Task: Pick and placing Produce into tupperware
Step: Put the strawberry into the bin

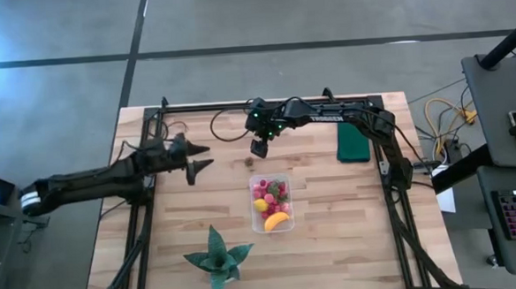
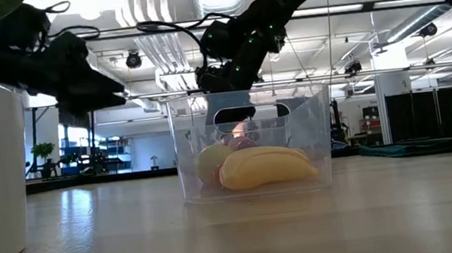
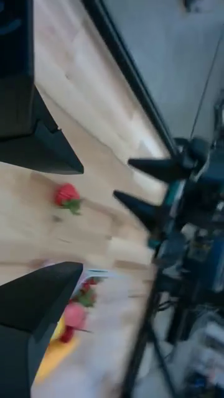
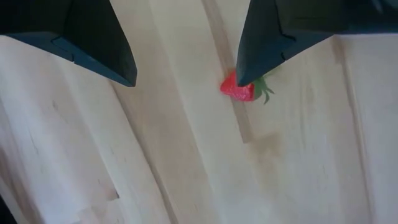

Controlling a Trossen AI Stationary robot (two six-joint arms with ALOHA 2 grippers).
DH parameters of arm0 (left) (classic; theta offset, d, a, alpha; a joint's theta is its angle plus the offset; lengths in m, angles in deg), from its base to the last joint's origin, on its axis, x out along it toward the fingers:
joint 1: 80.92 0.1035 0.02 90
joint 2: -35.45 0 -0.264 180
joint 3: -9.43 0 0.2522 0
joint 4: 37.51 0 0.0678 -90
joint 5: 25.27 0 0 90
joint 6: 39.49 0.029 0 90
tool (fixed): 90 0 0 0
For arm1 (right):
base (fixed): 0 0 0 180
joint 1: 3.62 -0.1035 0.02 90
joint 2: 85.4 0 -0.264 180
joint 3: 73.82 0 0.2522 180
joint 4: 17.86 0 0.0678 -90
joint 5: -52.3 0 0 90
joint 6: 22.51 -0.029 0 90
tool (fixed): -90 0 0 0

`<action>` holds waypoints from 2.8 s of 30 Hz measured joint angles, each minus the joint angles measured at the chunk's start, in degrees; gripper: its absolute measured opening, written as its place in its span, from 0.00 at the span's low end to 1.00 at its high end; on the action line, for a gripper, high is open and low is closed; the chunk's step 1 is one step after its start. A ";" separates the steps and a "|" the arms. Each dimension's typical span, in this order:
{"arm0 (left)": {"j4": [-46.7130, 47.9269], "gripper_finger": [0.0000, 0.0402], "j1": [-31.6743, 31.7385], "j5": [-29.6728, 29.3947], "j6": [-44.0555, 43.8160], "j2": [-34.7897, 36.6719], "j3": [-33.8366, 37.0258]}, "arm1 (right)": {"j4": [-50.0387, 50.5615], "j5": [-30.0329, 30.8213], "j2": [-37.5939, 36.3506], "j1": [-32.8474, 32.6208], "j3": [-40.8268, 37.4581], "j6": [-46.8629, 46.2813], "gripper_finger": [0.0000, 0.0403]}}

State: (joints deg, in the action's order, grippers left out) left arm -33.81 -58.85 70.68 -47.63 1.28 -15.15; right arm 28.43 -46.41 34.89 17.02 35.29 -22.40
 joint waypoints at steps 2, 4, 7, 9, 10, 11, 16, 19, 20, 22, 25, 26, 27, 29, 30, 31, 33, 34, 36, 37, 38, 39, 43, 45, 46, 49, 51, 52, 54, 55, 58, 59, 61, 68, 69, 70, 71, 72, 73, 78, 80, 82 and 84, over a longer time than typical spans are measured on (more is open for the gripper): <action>4.37 0.57 0.49 -0.85 -3.28 2.85 -0.36 | -0.06 -0.02 0.00 -0.02 0.04 -0.59 0.66; 11.01 0.57 0.53 -3.68 -5.23 5.93 -0.36 | 0.06 -0.02 0.00 -0.02 0.04 -0.94 0.67; 16.83 0.57 0.52 -8.08 -6.66 9.58 -0.34 | 0.15 -0.03 0.00 -0.02 0.04 -0.57 0.67; 18.75 0.57 0.50 -8.70 -8.06 12.06 -0.33 | 0.18 -0.02 0.00 -0.05 0.04 0.66 0.67; 19.28 0.57 0.46 -8.74 -8.94 13.73 -0.29 | 0.31 -0.02 0.00 -0.11 0.04 1.51 0.66; 19.74 0.57 0.42 -8.93 -9.70 15.46 -0.29 | 0.57 -0.06 0.00 -0.18 0.04 2.46 0.66; 26.76 0.57 0.31 -9.06 -12.56 21.52 -0.33 | 3.36 -0.04 0.00 -1.62 0.01 9.65 0.68; 28.23 0.57 0.20 -8.88 -14.10 23.83 -0.03 | 3.52 0.01 0.00 -3.01 -0.21 12.88 0.68; 28.28 0.57 0.12 -8.84 -14.12 24.42 -0.03 | 3.48 0.34 0.00 -3.43 -0.24 13.75 0.68; 30.09 0.57 0.10 -8.65 -15.10 25.45 -0.07 | 3.18 1.49 0.00 -4.19 -0.34 15.35 0.68; 33.74 0.57 -0.05 -8.65 -19.61 26.32 0.03 | 2.22 1.89 0.00 -4.83 -0.82 17.47 0.68; 34.50 0.57 -0.04 -8.65 -20.38 26.59 0.08 | 2.07 1.92 0.07 -4.95 -0.93 18.14 0.68; 35.11 0.57 -0.06 -8.65 -20.98 26.86 0.13 | 1.95 1.92 0.35 -5.05 -0.94 18.77 0.68; 35.24 0.57 -0.06 -8.72 -21.48 27.21 0.17 | 1.99 1.90 0.82 -5.09 -1.02 19.69 0.69; 35.14 0.57 -0.08 -9.00 -21.49 27.29 0.17 | 1.86 1.90 1.31 -5.16 -1.03 20.19 0.69; 35.15 0.57 -0.08 -9.41 -21.53 27.40 0.17 | 1.66 1.86 1.62 -5.16 -1.03 20.60 0.69; 35.57 0.57 -0.11 -10.38 -21.58 27.73 0.17 | 1.82 1.84 2.15 -5.16 -1.09 20.99 0.69; 35.57 0.57 -0.19 -11.38 -21.64 27.63 0.17 | 1.70 1.82 2.32 -5.18 -1.09 21.15 0.69; 36.22 0.55 -0.50 -14.31 -21.74 27.47 0.17 | 1.96 1.76 2.46 -5.18 -1.09 21.26 0.69; 36.45 0.54 -0.77 -16.10 -21.74 27.43 0.17 | 1.96 1.72 2.47 -5.18 -1.09 21.48 0.69; 36.63 0.52 -1.07 -17.67 -21.74 27.40 0.17 | 1.92 1.61 2.47 -5.25 -1.09 21.84 0.69; 36.71 0.50 -1.46 -18.64 -21.75 27.38 0.17 | 1.95 1.35 2.47 -5.25 -1.09 22.31 0.69; 36.81 0.42 -2.74 -19.51 -23.02 27.60 0.17 | 1.91 1.19 2.61 -6.07 -1.09 24.43 0.69; 36.82 0.40 -3.49 -19.45 -23.13 27.45 0.16 | 1.68 0.98 3.17 -6.46 -1.09 25.53 0.70; 36.83 0.39 -3.86 -19.03 -23.15 27.43 0.16 | 1.54 0.92 3.39 -6.57 -1.09 25.51 0.70; 36.80 0.38 -4.38 -15.15 -24.81 27.31 0.14 | 0.71 0.91 3.67 -6.60 -1.09 24.25 0.70; 36.80 0.38 -4.41 -10.82 -29.14 27.48 0.21 | -0.11 0.96 3.61 -6.49 -1.07 24.53 0.70; 36.68 0.38 -4.41 -8.74 -31.01 27.46 0.24 | -0.57 1.01 3.61 -6.45 -1.07 24.83 0.70; 36.80 0.37 -4.41 -5.45 -34.34 27.29 0.35 | -1.30 1.13 3.61 -6.44 -1.09 24.89 0.70; 36.84 0.37 -4.41 -4.58 -35.75 27.17 0.36 | -1.80 1.13 3.61 -6.45 -1.09 24.83 0.70; 36.85 0.37 -4.41 -2.59 -36.20 26.72 0.36 | -2.06 1.07 3.61 -6.50 -1.07 24.88 0.70; 37.17 0.37 -4.41 -1.82 -34.40 26.64 0.36 | -1.97 1.09 3.61 -6.54 -1.07 24.90 0.70; 37.65 0.37 -4.40 -1.62 -29.25 26.19 0.36 | -1.88 1.26 3.61 -6.67 -1.07 24.89 0.70; 33.01 0.37 -4.37 -4.85 -27.10 26.68 0.34 | -1.85 1.35 3.61 -6.75 -1.07 23.41 0.70; 30.64 0.37 -4.42 -5.50 -24.99 27.09 0.33 | -1.70 1.33 3.61 -6.78 -1.07 23.27 0.69; 27.99 0.37 -4.46 -6.79 -22.84 27.53 0.32 | -1.43 1.33 3.61 -6.86 -1.07 23.13 0.69; 25.51 0.37 -4.47 -8.07 -20.64 28.08 0.30 | -1.27 1.35 3.61 -6.88 -1.07 23.07 0.69; 23.32 0.37 -4.47 -8.73 -18.54 28.71 0.31 | -1.22 1.36 3.61 -7.00 -1.07 23.16 0.69; 21.14 0.37 -4.47 -9.00 -16.86 29.31 0.28 | -1.30 1.37 3.61 -7.06 -1.07 23.72 0.70; 19.97 0.37 -4.89 -8.43 -13.94 31.71 1.25 | -1.38 1.43 3.61 -7.48 -1.07 27.46 0.70; 20.05 0.37 -5.46 -7.05 -14.47 32.13 2.65 | -1.49 1.41 3.61 -7.52 -1.07 27.98 0.70; 19.88 0.37 -6.31 -5.91 -16.69 32.42 4.35 | -1.46 1.42 3.61 -7.52 -1.07 27.99 0.70; 19.25 0.37 -7.36 -5.82 -18.03 32.63 5.89 | -1.48 1.42 3.61 -7.52 -1.07 27.99 0.70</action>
State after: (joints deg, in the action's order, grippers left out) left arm -14.56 -66.21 64.85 -65.66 33.91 -9.26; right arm 26.95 -44.98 38.50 9.50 34.22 5.59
